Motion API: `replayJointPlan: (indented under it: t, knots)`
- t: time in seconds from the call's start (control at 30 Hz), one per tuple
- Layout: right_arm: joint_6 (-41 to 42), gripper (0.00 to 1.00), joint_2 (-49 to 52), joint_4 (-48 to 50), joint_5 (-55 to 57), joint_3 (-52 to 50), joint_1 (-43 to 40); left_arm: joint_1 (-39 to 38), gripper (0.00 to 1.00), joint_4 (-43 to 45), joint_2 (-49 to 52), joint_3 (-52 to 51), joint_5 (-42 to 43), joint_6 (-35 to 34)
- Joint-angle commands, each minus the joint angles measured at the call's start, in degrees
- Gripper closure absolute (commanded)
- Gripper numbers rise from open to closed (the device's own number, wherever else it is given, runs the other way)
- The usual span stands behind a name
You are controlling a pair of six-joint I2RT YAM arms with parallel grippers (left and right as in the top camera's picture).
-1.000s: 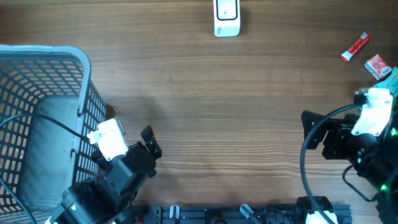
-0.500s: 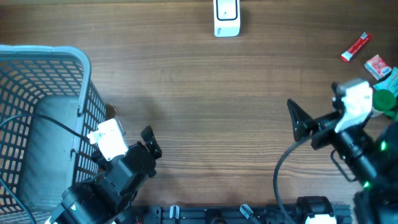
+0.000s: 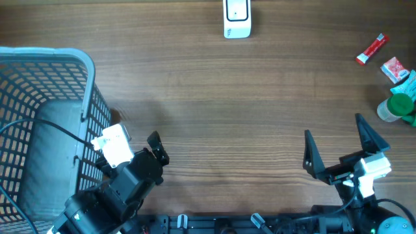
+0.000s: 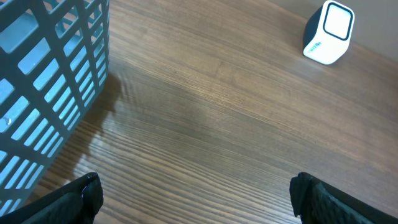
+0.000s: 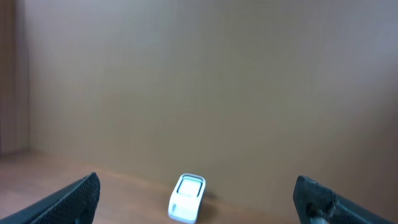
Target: Scan the item barcode
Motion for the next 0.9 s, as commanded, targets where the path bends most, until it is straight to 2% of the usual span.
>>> replayJointPlan:
  t: [0.0, 0.23, 0.5, 0.7, 0.87]
  knots:
    - [0.0, 0.0, -1.5, 5.0, -1.7, -4.1, -0.3, -0.3, 0.0, -0.1, -0.1, 0.2, -0.9, -0.5]
    - [-0.1, 0.0, -1.5, 8.8, -0.9, -12.0, -0.3, -0.3, 0.0, -0.1, -0.1, 0.2, -0.9, -0.5]
    - [2.0, 0.0, -1.5, 22.8, -0.2, -25.2, -0.3, -0.3, 0.0, -0.1, -0.1, 0.2, -0.9, -0.5]
    - [2.1, 0.0, -1.5, 20.7, 2.6, -25.1, -0.3, -0.3, 0.0, -0.1, -0.1, 0.2, -0.9, -0.5]
    - [1.9, 0.0, -1.5, 11.6, 6.2, -25.1, -0.3, -0.3, 0.0, -0.1, -0.1, 0.2, -0.9, -0.5]
